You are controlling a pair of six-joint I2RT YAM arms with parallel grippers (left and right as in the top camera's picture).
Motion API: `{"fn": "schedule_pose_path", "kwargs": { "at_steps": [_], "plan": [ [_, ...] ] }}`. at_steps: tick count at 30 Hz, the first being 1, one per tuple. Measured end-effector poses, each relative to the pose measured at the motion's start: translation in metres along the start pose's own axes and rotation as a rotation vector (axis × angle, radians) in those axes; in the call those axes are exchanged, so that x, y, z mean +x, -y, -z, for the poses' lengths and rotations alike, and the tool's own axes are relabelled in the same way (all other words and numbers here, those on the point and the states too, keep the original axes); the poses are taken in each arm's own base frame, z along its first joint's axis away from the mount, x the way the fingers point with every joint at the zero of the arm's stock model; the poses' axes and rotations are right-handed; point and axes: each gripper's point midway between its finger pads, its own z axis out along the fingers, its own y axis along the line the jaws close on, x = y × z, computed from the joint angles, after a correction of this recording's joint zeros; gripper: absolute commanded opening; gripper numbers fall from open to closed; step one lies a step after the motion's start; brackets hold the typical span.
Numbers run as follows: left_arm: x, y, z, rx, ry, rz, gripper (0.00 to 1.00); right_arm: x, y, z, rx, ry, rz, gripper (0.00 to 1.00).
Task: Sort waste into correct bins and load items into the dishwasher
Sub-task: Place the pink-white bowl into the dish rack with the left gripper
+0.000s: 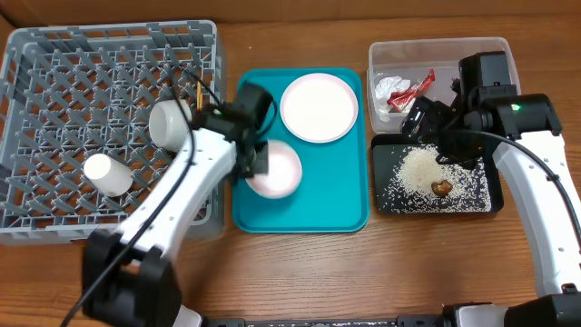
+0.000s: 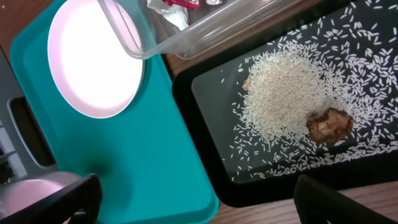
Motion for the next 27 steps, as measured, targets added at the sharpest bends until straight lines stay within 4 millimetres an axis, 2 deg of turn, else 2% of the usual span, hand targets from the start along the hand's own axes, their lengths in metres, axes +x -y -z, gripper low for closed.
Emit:
{"fn": "schedule_pose_path", "kwargs": {
  "at_steps": [2, 3, 6, 8, 11, 15, 19, 24, 27],
  "plan": [
    [-0.023, -0.018, 0.035, -0.065, 0.12, 0.023, 0.04, 0.0, 0.0, 0.0, -0.001, 0.001, 0.001, 1.0],
    [-0.037, -0.034, 0.059, -0.123, 0.207, 0.047, 0.04, 0.0, 0.0, 0.0, 0.0, 0.001, 0.0, 1.0],
    [-0.06, -0.077, 0.112, -0.303, 0.409, 0.119, 0.04, 0.0, 0.0, 0.0, -0.001, 0.001, 0.001, 1.0],
    [-0.065, -0.105, 0.136, -0.445, 0.496, 0.161, 0.04, 0.0, 0.0, 0.0, -0.001, 0.001, 0.001, 1.0],
    [-0.069, -0.146, 0.157, -0.676, 0.552, 0.21, 0.04, 0.0, 0.0, 0.0, -0.001, 0.001, 0.0, 1.0],
    [-0.074, -0.189, 0.156, -0.887, 0.517, 0.262, 0.04, 0.0, 0.0, 0.0, -0.001, 0.001, 0.001, 1.0],
    [-0.083, -0.224, 0.129, -1.021, 0.416, 0.277, 0.04, -0.001, -0.001, 0.0, -0.003, 0.004, 0.001, 1.0],
    [-0.089, -0.248, 0.09, -1.109, 0.284, 0.234, 0.04, -0.001, -0.001, 0.0, -0.004, 0.006, 0.001, 1.0],
    [-0.092, -0.255, 0.077, -1.149, 0.248, 0.212, 0.04, -0.002, -0.001, 0.0, -0.005, 0.008, 0.002, 1.0]
  ]
}}
